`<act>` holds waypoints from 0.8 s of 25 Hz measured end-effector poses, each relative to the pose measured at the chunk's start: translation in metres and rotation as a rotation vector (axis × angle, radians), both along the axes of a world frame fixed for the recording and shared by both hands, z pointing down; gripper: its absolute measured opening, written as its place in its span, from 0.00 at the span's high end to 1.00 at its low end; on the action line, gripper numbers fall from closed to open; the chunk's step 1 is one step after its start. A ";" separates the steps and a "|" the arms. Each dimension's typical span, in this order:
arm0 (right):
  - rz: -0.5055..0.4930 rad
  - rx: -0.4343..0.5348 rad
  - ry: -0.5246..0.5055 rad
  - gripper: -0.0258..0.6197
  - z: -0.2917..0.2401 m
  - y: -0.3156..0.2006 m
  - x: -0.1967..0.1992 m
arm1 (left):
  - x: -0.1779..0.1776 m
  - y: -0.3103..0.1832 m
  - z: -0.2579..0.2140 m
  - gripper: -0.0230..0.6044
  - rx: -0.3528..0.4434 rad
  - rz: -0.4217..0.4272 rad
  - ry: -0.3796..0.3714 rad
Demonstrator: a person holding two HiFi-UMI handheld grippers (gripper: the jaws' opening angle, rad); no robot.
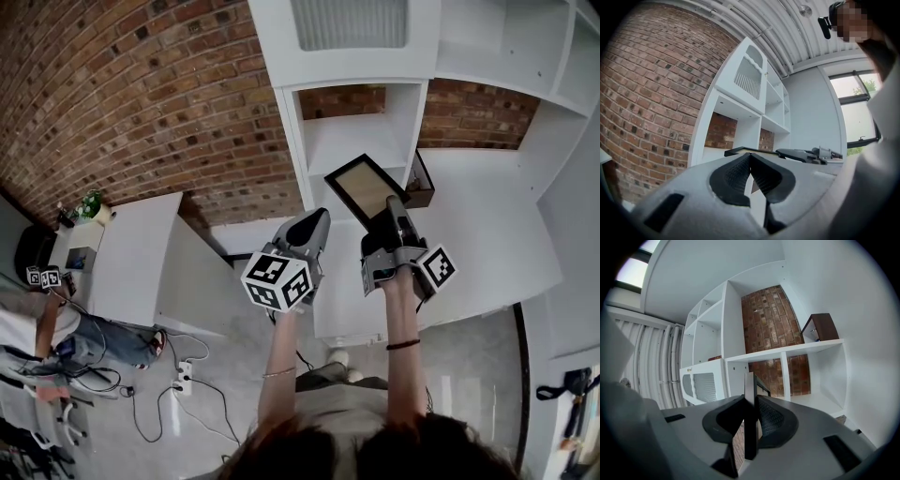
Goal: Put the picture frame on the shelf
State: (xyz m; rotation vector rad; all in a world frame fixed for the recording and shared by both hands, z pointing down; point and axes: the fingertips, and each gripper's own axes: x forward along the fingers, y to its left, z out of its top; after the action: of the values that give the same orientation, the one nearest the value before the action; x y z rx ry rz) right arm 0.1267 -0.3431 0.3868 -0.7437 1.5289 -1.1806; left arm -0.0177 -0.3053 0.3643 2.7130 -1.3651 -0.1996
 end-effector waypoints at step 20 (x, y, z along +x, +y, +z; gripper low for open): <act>0.058 -0.024 0.013 0.85 0.002 -0.067 -0.013 | -0.004 -0.070 0.005 0.95 -0.018 0.048 0.016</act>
State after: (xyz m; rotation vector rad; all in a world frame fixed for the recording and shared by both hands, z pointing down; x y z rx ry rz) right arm 0.1138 -0.4098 0.3892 -0.8075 1.4962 -1.1547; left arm -0.0220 -0.3748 0.3689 2.7201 -1.2891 -0.2032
